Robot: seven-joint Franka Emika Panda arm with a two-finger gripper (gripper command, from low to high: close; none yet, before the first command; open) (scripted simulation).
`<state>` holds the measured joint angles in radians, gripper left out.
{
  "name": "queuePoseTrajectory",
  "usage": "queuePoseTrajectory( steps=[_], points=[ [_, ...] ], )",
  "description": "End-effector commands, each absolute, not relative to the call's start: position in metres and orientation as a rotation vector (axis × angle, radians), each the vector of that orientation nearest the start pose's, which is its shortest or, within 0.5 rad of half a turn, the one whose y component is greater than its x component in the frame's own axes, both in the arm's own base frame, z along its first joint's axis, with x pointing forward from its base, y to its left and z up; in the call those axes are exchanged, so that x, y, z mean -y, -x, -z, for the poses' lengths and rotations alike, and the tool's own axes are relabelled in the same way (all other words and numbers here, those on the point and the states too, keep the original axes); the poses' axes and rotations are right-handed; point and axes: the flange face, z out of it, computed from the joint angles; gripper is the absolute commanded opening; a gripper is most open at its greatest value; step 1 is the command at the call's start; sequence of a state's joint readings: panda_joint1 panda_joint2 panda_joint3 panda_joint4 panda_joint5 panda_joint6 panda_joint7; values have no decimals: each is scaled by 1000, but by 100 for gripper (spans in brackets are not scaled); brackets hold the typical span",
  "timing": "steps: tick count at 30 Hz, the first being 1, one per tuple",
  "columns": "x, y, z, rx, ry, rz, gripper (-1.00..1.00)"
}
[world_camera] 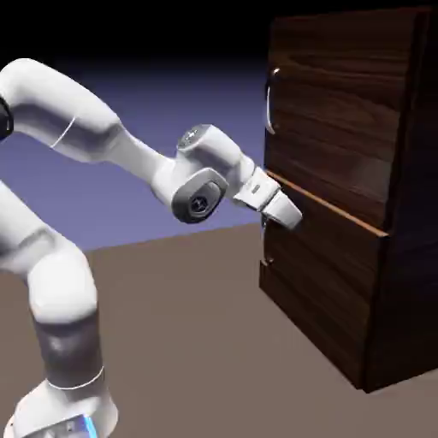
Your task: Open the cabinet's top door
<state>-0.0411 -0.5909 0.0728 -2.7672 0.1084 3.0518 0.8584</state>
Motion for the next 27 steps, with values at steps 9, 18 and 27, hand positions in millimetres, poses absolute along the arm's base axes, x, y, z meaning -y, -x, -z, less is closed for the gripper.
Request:
queuePoseTrajectory(
  steps=[9,18,27],
  points=[
    [-23,-394,-582,-1532,1557,1015,0],
    [-64,-383,-648,-1655,887,774,0],
    [-124,-375,-678,-1631,334,400,0]
  ],
)
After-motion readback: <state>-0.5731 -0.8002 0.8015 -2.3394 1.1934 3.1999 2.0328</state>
